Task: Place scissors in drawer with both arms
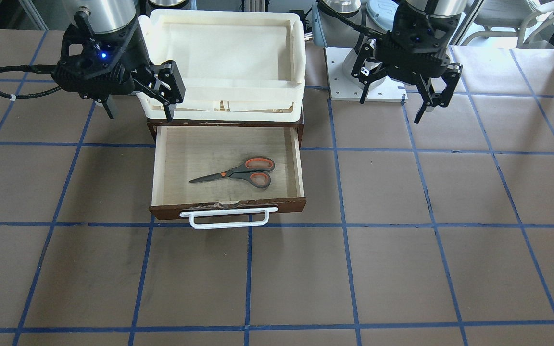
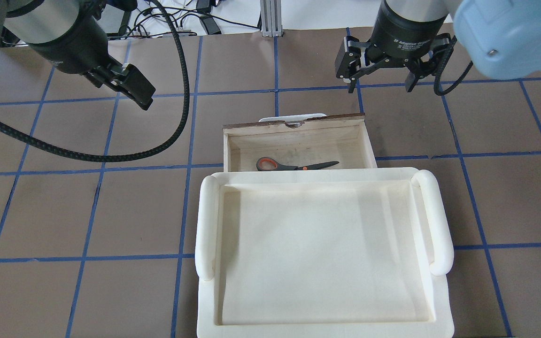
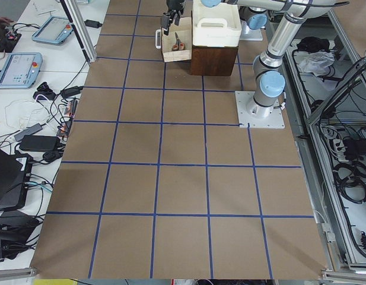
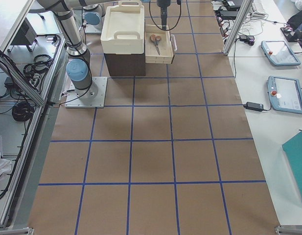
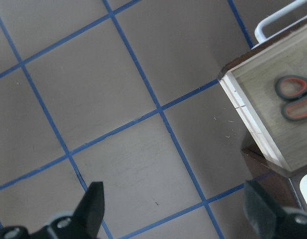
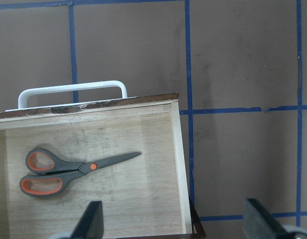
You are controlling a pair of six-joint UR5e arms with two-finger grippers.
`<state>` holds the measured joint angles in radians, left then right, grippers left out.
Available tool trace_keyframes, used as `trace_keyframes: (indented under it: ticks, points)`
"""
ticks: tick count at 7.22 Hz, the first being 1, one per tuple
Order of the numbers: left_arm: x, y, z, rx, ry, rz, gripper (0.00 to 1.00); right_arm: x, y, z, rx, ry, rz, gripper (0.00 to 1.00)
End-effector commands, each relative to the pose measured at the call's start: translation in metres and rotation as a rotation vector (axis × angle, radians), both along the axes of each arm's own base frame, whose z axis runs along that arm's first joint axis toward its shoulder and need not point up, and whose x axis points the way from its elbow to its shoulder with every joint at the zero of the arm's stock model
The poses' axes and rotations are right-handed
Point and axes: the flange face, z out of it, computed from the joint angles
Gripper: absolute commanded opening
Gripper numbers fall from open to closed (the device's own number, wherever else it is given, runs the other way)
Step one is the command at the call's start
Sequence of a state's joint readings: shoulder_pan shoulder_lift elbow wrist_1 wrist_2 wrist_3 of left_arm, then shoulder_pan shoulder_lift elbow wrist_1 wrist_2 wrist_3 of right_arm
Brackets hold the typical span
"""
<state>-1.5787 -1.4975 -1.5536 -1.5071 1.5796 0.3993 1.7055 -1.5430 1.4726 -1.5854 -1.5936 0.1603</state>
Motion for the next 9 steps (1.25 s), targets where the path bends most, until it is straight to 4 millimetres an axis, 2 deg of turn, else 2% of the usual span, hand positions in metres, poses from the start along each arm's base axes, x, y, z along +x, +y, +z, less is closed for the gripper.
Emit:
trace_keyframes:
  ticks: [1, 3, 9]
  points:
    - [0.010, 0.002, -0.008, 0.019, 0.030, 0.232, 1.00, 0.000, 0.000, -0.001, 0.002, 0.003, 0.009, 1.00]
    - [0.008, 0.005, -0.018, 0.086, 0.065, 0.403, 1.00, 0.001, 0.000, -0.001, 0.008, -0.010, 0.010, 1.00]
    - [0.011, 0.009, -0.019, 0.107, 0.057, 0.448, 1.00, 0.002, 0.001, -0.002, 0.013, -0.013, 0.010, 1.00]
